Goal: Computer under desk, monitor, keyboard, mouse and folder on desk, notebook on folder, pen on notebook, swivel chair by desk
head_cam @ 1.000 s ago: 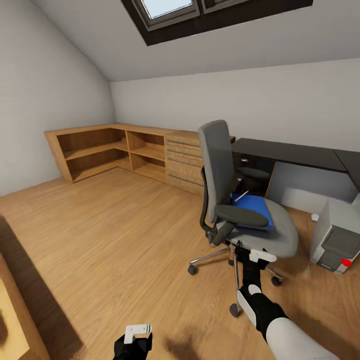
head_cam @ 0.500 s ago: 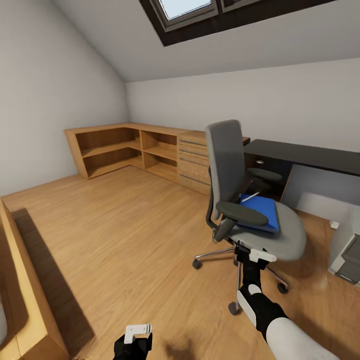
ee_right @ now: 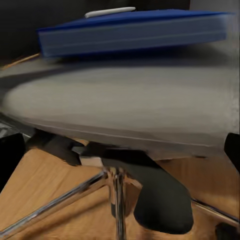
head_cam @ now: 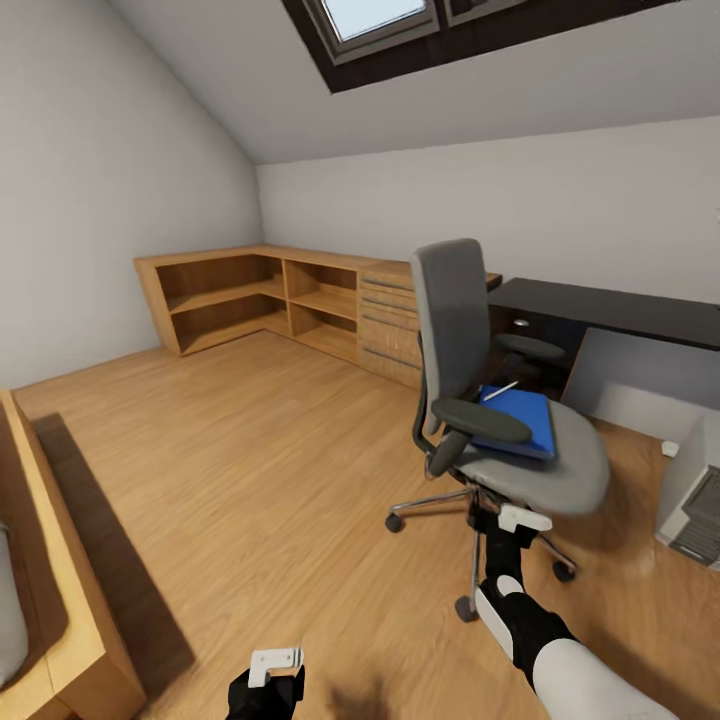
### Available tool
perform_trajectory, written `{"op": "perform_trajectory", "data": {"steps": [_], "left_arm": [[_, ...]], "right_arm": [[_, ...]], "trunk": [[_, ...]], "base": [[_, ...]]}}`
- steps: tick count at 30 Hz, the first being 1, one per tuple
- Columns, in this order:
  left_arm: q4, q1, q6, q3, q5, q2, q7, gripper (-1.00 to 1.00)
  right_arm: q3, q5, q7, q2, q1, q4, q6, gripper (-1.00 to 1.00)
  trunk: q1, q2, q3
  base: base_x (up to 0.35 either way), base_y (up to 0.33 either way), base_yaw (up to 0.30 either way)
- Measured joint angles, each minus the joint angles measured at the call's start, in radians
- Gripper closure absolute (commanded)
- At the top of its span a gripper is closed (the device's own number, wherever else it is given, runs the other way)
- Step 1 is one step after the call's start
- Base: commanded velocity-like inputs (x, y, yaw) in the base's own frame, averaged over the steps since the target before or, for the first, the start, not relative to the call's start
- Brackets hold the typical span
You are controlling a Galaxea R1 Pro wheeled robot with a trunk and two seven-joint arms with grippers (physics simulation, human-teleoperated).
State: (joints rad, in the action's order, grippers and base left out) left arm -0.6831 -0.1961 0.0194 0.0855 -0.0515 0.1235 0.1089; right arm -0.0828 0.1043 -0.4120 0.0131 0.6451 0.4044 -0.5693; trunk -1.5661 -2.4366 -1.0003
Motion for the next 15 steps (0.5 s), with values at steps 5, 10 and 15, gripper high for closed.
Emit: {"op": "perform_trajectory", "data": {"steps": [5,10,15], "left_arm": [[0.0,0.0,0.0,0.0,0.0,0.0,0.001,-1.0],[0.0,0.0,0.0,0.0,-0.001,0.0,0.002,-1.0],[0.0,0.0,0.001,0.0,-0.001,0.0,0.004,-1.0]], "right_arm": [[0.003,0.001,0.0,-0.001,0.0,-0.001,0.0,-1.0],[0.003,0.001,0.0,-0.001,0.0,-0.024,0.0,-1.0],[0.002,-0.001,0.002,-0.003,0.0,-0.072,-0.003,-1.0]], "trunk": [[0.0,0.0,0.0],[0.0,0.0,0.0],[0.0,0.0,0.0]], "base": [[-0.286,0.0,0.001],[-0.312,0.0,0.0],[-0.319,0.0,0.0]]}}
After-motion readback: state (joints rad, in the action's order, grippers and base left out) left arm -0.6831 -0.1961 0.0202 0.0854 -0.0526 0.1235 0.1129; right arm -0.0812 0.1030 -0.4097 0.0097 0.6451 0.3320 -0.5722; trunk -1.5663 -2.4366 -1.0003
